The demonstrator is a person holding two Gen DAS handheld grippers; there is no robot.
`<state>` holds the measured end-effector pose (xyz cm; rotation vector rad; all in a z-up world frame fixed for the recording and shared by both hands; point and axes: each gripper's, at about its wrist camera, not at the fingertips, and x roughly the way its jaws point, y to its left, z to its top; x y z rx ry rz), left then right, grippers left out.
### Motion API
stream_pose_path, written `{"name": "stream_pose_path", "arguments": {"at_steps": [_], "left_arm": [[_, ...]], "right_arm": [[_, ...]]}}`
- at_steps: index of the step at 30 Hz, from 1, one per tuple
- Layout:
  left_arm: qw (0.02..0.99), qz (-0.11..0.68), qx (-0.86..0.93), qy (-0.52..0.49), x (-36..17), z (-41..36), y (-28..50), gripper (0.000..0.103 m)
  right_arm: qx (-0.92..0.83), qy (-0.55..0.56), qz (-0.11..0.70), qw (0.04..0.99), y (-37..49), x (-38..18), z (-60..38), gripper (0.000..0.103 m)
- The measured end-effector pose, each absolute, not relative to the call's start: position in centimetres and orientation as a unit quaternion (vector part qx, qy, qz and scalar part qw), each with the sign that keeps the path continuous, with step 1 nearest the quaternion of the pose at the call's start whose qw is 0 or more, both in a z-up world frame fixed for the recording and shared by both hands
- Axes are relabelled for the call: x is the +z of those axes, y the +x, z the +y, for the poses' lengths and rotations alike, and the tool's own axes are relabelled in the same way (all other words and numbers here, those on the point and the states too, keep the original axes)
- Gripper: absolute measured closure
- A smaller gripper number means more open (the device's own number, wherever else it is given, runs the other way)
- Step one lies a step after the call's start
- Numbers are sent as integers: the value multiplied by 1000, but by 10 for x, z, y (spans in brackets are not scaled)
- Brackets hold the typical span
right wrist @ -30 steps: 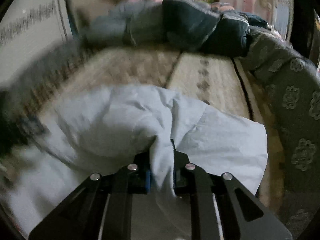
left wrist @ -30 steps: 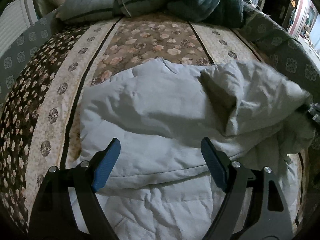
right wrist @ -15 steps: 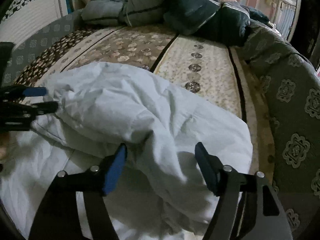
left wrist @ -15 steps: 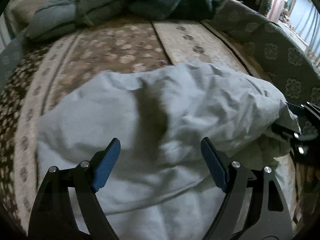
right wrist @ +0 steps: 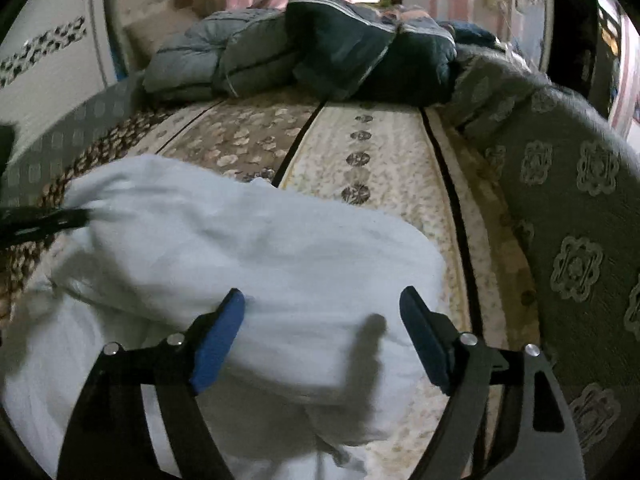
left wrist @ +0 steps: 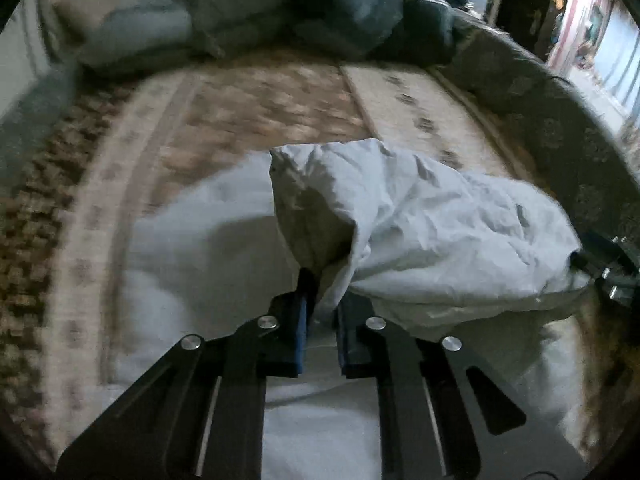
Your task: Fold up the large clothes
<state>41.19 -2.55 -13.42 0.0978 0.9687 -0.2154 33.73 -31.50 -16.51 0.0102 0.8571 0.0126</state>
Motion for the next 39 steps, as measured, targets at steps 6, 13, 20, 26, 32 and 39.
{"name": "stream_pose_path", "arguments": {"at_steps": [6,13,20,26,32,39], "left_arm": [[862,505,-32,31,-164,78,404,92],[848,528,-37,-10,-192,118,376,86],[877,477,-48,-30,-148,126,362,35],[858,509,-63,-9,-160,53,413,52],[824,564,-46,2,-200,22,443,76],[815,578,-52,4,-224,29,456,83]], "right_arm": [[1,-6,424,906,348,-179,-288,23],[-11,4,444,896,350,-189,-281,23],[-45,14,431,901,349,-179,-299,23],[-37,50,419,906,371,-177,-272,24],[-10,52,460,886,404,-209,-243,76],[-15,51,495,867,430,-245,-240,79]]}}
